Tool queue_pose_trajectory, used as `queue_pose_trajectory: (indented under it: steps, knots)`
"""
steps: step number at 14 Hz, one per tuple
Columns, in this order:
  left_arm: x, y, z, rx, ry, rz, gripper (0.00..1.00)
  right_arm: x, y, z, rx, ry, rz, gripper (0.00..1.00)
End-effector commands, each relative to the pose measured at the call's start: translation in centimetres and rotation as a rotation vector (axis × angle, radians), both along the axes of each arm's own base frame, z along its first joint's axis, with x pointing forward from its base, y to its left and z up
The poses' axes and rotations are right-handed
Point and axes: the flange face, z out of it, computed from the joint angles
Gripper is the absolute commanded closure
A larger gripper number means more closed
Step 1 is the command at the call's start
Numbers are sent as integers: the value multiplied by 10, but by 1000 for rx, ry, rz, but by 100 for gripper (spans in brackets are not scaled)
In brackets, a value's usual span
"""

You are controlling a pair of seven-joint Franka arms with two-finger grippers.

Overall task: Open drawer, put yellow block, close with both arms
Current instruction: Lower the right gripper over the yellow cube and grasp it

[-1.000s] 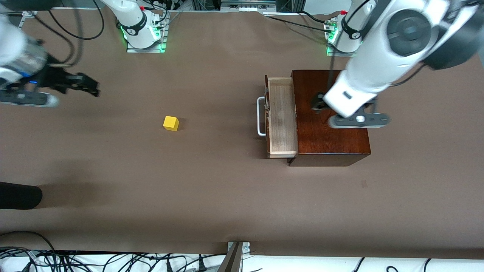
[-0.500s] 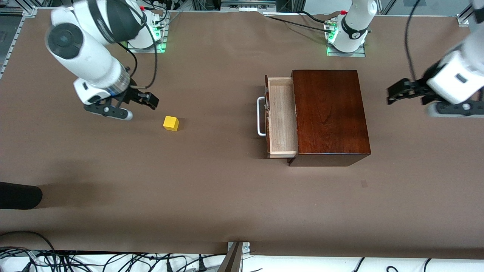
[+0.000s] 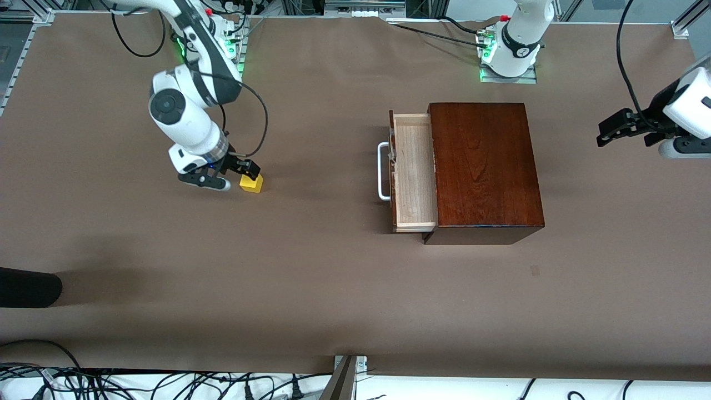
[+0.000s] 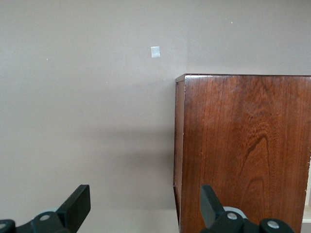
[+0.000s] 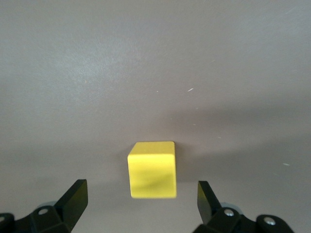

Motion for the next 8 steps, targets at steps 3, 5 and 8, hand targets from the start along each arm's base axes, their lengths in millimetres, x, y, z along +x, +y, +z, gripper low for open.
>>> queue_pose_trajectory:
  steps: [3,5,8]
  knots:
    - [0,6,3,-2,-38,-8,0,-1,16,-42,27,1,16,0]
    - [5,14,-1,-13,-32,3,0,-1,13,-55,26,8,11,0]
    - [9,31,-6,-18,-24,38,0,-2,8,-65,-1,14,45,74]
